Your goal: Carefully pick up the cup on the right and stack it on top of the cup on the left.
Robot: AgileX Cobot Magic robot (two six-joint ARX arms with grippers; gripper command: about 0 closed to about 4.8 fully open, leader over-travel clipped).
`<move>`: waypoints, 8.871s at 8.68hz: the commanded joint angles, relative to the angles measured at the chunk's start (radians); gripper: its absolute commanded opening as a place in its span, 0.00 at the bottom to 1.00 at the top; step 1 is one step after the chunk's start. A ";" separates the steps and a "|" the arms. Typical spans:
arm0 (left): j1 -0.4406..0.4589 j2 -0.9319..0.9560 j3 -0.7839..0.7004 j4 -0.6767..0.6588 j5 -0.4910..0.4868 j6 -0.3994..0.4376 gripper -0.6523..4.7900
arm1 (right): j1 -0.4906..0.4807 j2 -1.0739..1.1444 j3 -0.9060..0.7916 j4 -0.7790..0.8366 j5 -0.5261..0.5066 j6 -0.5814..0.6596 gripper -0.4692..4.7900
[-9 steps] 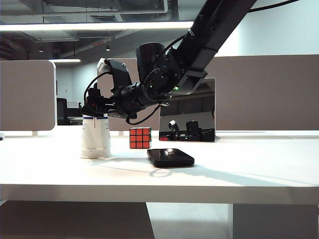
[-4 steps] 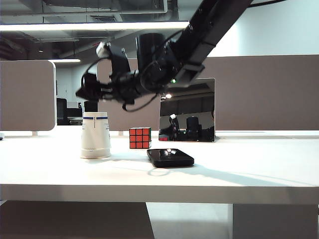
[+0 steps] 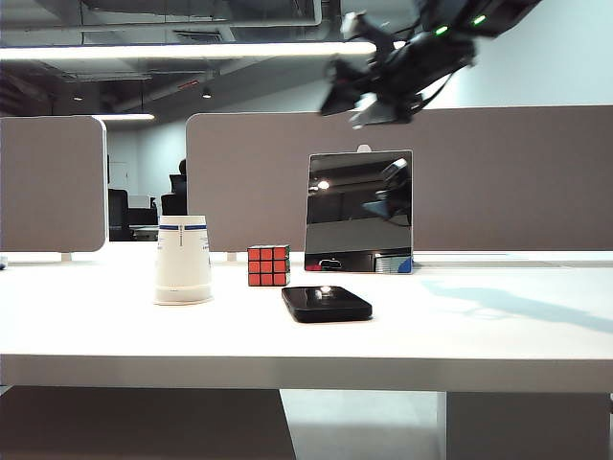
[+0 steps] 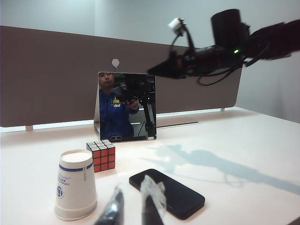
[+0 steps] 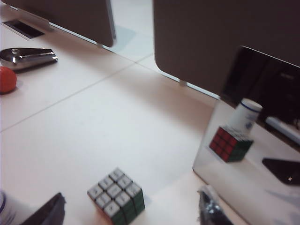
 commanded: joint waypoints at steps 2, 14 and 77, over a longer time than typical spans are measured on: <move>0.000 0.000 0.002 0.018 0.001 -0.003 0.23 | -0.076 -0.033 0.001 -0.385 -0.209 -0.136 0.12; 0.001 0.000 0.002 -0.023 -0.303 0.010 0.11 | -0.132 -0.491 -0.004 -0.644 -0.066 -0.313 0.08; 0.000 0.000 0.002 -0.245 -0.507 0.285 0.11 | -0.282 -2.069 -1.870 0.140 0.452 0.092 0.08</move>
